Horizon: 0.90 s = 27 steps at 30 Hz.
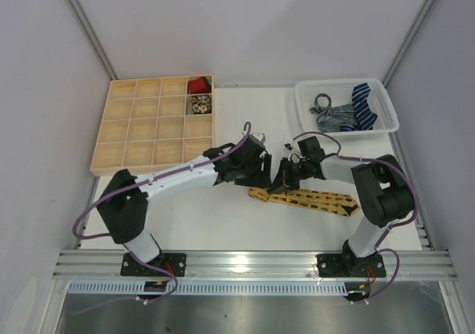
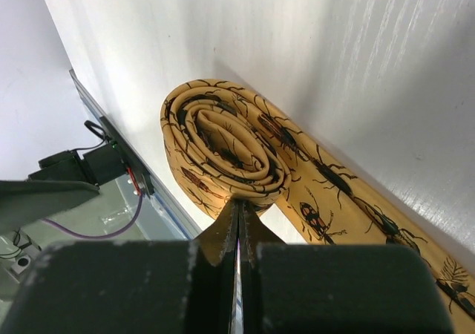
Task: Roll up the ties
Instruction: Roll the tie
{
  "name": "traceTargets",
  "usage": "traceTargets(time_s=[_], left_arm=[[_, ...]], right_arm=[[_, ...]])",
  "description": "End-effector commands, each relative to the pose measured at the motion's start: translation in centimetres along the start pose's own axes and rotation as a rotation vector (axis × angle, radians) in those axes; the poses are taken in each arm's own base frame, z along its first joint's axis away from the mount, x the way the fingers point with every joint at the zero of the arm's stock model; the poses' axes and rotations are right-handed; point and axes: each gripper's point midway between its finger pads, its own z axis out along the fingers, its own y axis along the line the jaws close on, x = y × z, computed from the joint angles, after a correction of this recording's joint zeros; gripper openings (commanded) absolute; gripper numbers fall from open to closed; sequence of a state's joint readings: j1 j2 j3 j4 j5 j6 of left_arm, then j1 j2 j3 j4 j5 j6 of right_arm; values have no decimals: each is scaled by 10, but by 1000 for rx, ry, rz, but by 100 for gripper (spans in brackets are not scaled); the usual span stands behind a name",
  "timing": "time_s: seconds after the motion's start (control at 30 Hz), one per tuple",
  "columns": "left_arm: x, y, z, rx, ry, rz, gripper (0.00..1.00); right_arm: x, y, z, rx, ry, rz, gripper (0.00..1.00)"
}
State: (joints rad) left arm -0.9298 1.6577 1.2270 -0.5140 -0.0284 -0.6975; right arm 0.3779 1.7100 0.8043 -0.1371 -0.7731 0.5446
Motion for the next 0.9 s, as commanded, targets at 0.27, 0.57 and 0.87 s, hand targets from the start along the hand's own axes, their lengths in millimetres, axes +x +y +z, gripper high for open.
traceTargets(time_s=[0.27,0.57,0.87], left_arm=[[29,-1,-9,135,36,6,14],[53,8,40,-29,60,2,12],[48,7,53,-59,63,27,13]], right_arm=[[-35,21,-1,-5,-74,-68,0],[-36,25,0,12,-67,-65,0],[-35,35,-10,23,-76,-71,0]])
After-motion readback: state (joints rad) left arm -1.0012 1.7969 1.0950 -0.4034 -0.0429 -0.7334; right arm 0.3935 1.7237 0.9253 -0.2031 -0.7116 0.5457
